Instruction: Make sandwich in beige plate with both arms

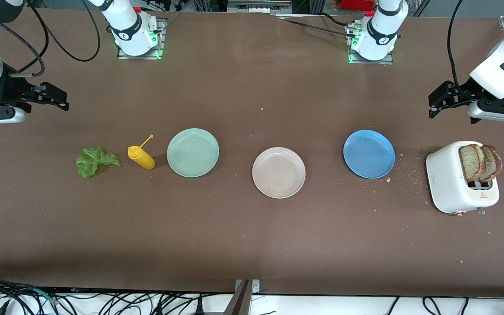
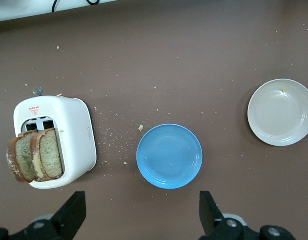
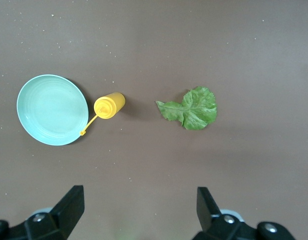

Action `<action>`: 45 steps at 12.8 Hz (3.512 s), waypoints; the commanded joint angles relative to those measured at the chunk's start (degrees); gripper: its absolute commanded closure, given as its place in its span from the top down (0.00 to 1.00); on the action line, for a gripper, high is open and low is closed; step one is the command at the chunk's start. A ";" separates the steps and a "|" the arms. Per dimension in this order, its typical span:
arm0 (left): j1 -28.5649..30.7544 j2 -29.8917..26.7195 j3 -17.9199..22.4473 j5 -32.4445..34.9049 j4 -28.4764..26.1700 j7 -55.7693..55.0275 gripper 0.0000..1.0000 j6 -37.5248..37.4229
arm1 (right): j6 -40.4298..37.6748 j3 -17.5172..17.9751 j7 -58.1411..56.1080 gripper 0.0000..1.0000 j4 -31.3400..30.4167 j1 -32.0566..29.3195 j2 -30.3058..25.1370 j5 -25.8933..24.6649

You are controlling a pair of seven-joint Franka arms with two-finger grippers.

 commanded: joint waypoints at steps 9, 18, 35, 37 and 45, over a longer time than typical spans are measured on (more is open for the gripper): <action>0.30 1.46 -0.62 1.10 2.36 0.56 1.00 -0.60 | 0.05 -0.04 -0.64 1.00 0.53 0.24 0.11 -0.81; 0.30 1.56 -0.71 0.84 2.63 2.32 1.00 -0.68 | -0.04 -0.04 -0.64 1.00 0.62 0.24 0.11 -0.72; 0.39 1.21 -0.71 0.48 2.72 1.97 1.00 -1.30 | 0.05 -0.04 -0.64 1.00 0.62 0.24 0.11 -0.72; 0.30 1.21 -1.06 0.74 2.89 1.44 1.00 -3.14 | 0.05 -0.04 -0.64 1.00 0.62 0.24 0.11 -0.72; 0.39 1.21 -0.71 0.48 2.89 2.14 1.00 -3.41 | 0.05 -0.04 -0.64 1.00 0.62 0.24 0.11 -0.72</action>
